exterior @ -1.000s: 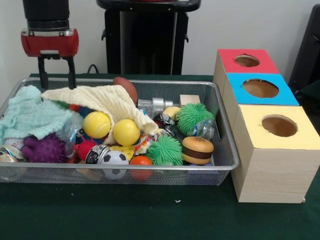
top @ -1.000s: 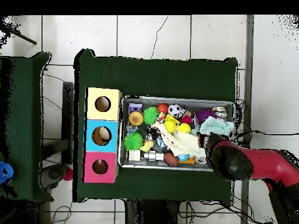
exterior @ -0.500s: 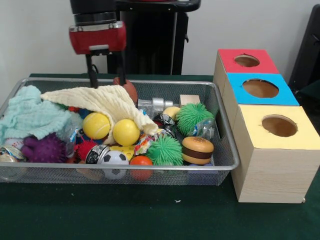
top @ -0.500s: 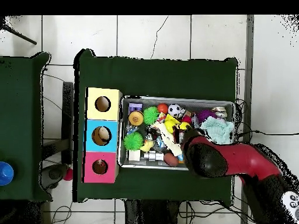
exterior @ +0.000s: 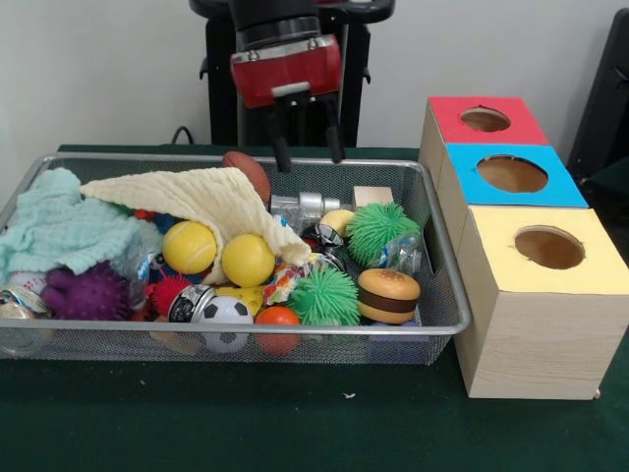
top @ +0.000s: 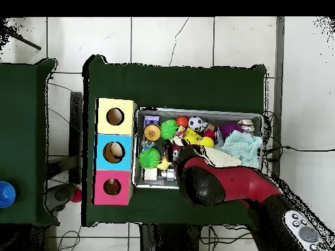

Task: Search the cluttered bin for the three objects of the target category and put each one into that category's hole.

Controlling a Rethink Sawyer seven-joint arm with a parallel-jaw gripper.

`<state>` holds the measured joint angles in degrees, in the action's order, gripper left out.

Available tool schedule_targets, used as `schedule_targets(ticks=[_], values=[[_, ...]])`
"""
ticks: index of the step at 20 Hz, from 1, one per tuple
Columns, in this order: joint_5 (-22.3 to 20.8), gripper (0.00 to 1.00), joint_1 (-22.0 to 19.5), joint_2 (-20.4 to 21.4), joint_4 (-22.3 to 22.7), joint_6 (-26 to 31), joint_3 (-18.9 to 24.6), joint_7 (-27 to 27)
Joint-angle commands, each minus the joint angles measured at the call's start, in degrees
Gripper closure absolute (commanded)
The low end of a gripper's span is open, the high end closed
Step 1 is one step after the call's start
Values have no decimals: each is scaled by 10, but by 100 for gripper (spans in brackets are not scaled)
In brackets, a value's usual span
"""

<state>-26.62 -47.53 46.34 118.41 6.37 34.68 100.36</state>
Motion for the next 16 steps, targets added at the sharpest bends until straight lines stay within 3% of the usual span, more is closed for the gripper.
schedule_targets(ticks=[1, 6, 16], values=[[20, 0, 61, -15, 30, -27, -102, 138], [0, 0, 112, -60, 12, -76, -174, 116], [-9, 0, 140, -89, -9, -103, -229, 84]])
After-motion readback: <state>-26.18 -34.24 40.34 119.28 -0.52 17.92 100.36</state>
